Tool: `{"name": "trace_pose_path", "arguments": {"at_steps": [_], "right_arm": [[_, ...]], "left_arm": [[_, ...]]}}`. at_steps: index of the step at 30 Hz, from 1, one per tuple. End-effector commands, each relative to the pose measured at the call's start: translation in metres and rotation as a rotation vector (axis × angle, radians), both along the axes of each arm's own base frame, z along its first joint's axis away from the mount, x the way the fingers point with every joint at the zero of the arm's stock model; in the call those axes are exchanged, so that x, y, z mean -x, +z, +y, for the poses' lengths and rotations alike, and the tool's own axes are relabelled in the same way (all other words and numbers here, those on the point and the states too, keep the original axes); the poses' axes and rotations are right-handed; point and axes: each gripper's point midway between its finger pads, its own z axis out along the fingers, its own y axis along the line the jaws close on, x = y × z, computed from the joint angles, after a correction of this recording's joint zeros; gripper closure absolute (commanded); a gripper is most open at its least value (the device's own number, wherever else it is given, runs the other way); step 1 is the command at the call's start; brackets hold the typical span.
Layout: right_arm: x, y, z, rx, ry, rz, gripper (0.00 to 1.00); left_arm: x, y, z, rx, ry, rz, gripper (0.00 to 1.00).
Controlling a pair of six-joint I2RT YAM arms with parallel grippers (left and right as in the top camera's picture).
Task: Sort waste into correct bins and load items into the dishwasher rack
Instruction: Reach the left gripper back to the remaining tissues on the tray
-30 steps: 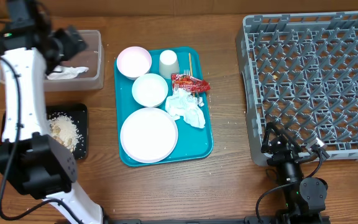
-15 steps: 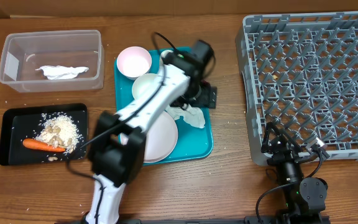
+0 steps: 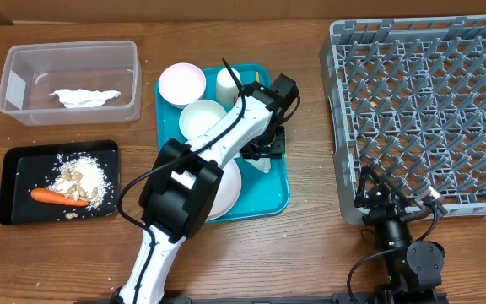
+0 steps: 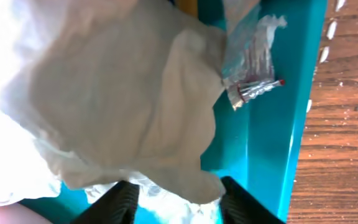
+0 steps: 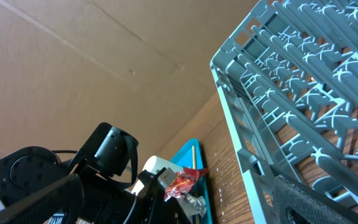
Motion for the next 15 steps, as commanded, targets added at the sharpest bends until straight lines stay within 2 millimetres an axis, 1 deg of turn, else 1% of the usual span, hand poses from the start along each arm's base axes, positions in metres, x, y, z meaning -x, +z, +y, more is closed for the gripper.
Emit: {"name": "trace_pose_path", "arguments": {"at_steps": [1,2,4,5,7,8,9,10,11,12,13,14,15], "right_arm": [[0.0,-0.002,0.002,-0.004,0.007,-0.002,0.0],[0.0,-0.002,0.002,-0.004,0.007,-0.002,0.0],[0.0,-0.002,0.002,-0.004,0.007,-0.002,0.0],[0.0,-0.002,0.002,-0.004,0.007,-0.002,0.0],[0.0,-0.002,0.002,-0.004,0.007,-0.002,0.0],[0.0,-0.002,0.002,-0.004,0.007,-0.002,0.0],[0.0,-0.002,0.002,-0.004,0.007,-0.002,0.0],[0.0,-0.002,0.002,-0.004,0.007,-0.002,0.0],[0.0,-0.002,0.002,-0.004,0.007,-0.002,0.0],[0.0,-0.002,0.002,-0.004,0.007,-0.002,0.0],[0.0,-0.002,0.002,-0.004,0.007,-0.002,0.0],[0.0,-0.002,0.002,-0.004,0.007,-0.002,0.0],[0.0,-0.002,0.002,-0.004,0.007,-0.002,0.0]], "left_arm": [[0.0,-0.001,0.007,-0.027,0.011,0.004,0.86],[0.001,0.001,0.007,-0.029,0.01,0.007,0.96],[-0.001,0.01,0.006,-0.026,-0.004,0.003,0.96],[-0.002,0.022,0.005,-0.019,-0.019,-0.007,0.96],[-0.006,0.066,0.0,0.014,-0.049,-0.052,0.96],[-0.008,0.086,-0.001,0.032,-0.055,-0.078,0.96],[-0.01,0.109,-0.002,0.053,-0.061,-0.119,0.96],[-0.016,0.137,0.002,0.066,-0.078,-0.192,0.96],[-0.025,0.163,0.016,0.049,-0.055,-0.273,0.96],[-0.031,0.177,0.028,0.038,-0.03,-0.319,0.96],[-0.039,0.193,0.047,0.029,0.011,-0.365,0.96],[-0.048,0.208,0.072,0.024,0.068,-0.402,0.96],[-0.055,0.216,0.092,0.024,0.116,-0.418,0.96]]}}
